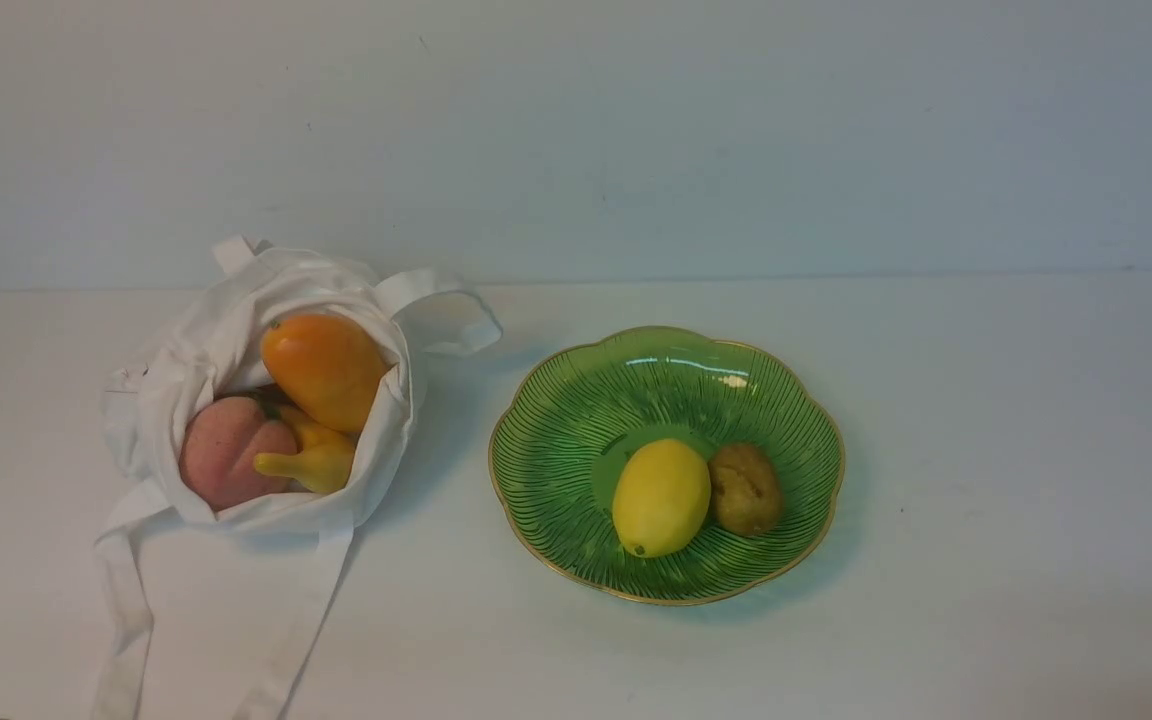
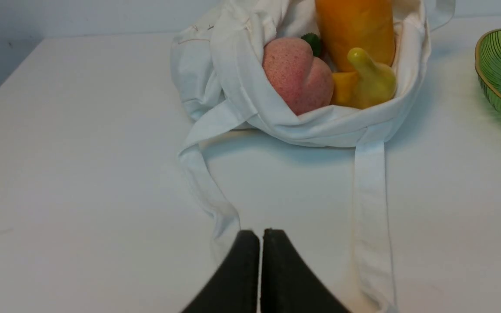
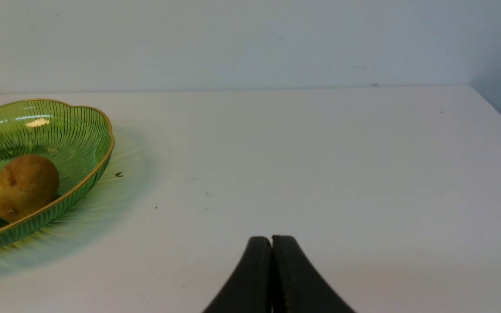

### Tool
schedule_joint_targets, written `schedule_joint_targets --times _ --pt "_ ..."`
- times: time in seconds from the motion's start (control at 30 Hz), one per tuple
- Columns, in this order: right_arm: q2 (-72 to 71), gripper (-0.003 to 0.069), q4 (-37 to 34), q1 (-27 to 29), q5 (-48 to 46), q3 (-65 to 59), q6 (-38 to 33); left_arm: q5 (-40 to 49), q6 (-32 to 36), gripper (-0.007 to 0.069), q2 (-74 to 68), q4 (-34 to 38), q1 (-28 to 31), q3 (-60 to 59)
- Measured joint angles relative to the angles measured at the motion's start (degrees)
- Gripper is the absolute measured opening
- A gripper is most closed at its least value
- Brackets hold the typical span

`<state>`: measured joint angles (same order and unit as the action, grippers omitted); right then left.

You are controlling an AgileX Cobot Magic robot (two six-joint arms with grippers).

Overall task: Take the fruit out of the cloth bag on the white table and place them on a plate.
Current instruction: 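Reach into the cloth bag and grasp the fruit inside with the left gripper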

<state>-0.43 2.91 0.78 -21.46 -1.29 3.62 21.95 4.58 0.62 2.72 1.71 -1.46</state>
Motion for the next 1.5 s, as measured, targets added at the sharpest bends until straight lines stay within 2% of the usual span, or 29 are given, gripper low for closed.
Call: schedule_joint_targets --times 0.43,0.6,0.77,0.97,1.03,1.13,1.17,1.27,1.33,1.37,1.43,1.5 --pt "0.0 -0.0015 0.0 0.0 0.0 0.0 0.0 -0.8 0.0 -0.0008 0.0 0.3 0.0 0.0" --pt "0.0 -0.0015 0.0 0.0 0.0 0.0 0.0 -7.1 -2.8 -0.0008 0.0 7.9 0.0 -0.2" --pt "0.0 -0.0015 0.0 0.0 0.0 0.0 0.0 -21.1 -2.6 -0.0008 0.0 10.9 0.0 -0.2" --pt "0.0 -0.0015 0.0 0.0 0.0 0.0 0.0 -44.4 -7.3 -0.0008 0.0 13.7 0.0 -0.1" --pt "0.0 -0.0015 0.0 0.0 0.0 0.0 0.0 -45.7 -8.9 -0.0008 0.0 14.2 0.0 2.0" --pt "0.0 -0.0015 0.0 0.0 0.0 0.0 0.0 -40.9 -9.8 -0.0008 -1.4 14.2 0.0 7.9" --pt "0.0 -0.0015 0.0 0.0 0.0 0.0 0.0 -36.4 -9.9 -0.0008 -3.3 14.1 0.0 11.4" --pt "0.0 -0.0015 0.0 0.0 0.0 0.0 0.0 -12.2 -9.9 -0.0008 -15.7 13.6 0.0 25.5" --pt "0.0 -0.0015 0.0 0.0 0.0 0.0 0.0 -2.5 -9.9 -0.0008 -21.7 13.5 0.0 30.2" --pt "0.0 -0.0015 0.0 0.0 0.0 0.0 0.0 6.5 -9.9 -0.0008 -28.1 13.4 0.0 34.4" --pt "0.0 -0.0015 0.0 0.0 0.0 0.0 0.0 12.1 -9.5 -0.0008 -32.7 13.3 0.0 37.1" --pt "0.0 -0.0015 0.0 0.0 0.0 0.0 0.0 21.0 -7.7 -0.0008 -43.5 13.2 0.0 42.3"
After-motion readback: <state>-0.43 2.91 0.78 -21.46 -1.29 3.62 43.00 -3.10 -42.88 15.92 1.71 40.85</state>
